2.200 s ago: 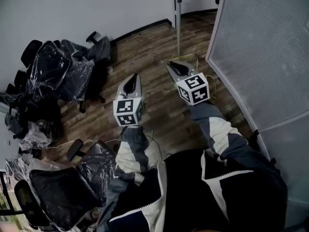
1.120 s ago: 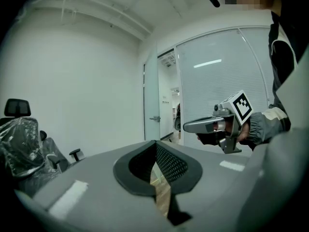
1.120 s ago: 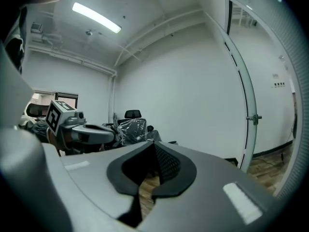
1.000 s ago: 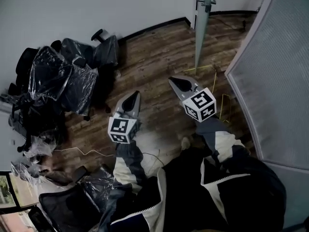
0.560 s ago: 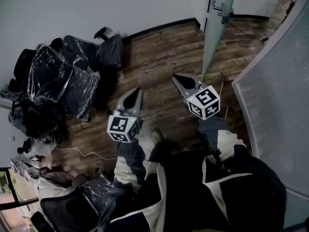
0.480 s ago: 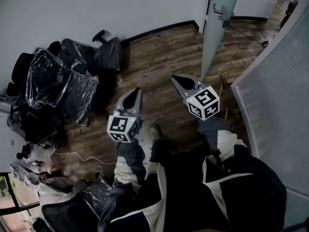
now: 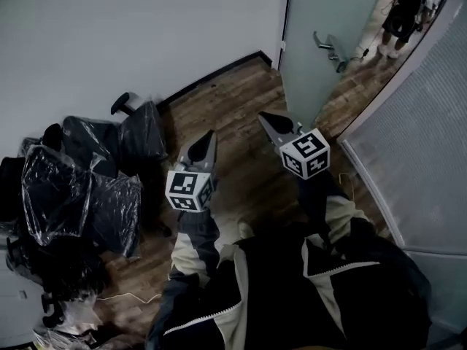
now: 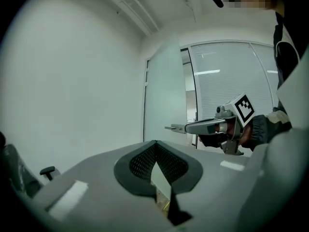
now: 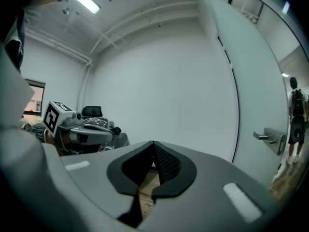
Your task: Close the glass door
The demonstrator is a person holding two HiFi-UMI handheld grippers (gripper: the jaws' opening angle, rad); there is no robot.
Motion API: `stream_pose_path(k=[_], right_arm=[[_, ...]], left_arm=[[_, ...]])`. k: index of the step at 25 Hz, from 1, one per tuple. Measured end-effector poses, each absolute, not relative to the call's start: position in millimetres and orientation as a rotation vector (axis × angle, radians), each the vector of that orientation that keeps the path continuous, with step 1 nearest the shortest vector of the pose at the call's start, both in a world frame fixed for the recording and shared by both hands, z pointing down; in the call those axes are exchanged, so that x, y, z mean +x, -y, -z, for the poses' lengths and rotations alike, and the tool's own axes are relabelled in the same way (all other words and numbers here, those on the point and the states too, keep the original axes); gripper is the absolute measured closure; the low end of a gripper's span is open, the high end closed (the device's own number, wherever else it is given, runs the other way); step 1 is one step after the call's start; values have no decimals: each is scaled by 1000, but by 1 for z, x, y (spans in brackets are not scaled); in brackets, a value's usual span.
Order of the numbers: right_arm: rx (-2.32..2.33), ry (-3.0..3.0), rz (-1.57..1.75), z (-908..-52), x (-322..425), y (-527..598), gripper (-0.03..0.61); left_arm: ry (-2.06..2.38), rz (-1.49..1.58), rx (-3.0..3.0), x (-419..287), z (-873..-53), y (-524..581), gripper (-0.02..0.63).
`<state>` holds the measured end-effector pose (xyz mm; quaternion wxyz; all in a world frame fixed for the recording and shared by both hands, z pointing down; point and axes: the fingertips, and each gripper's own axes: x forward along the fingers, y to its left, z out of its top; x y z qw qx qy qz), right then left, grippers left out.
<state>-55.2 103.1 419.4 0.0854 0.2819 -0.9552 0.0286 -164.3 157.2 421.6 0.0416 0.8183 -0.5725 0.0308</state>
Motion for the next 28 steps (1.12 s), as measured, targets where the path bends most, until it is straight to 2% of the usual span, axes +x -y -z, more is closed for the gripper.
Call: stream_pose_path(k=[10, 28], right_arm=[[997, 2793, -90, -417, -90, -23, 575], [960, 2854, -175, -420, -97, 239, 575]], left_arm=[[1673, -8, 2531, -218, -420, -62, 603], [1742, -88, 2473, -220, -412, 186, 603]])
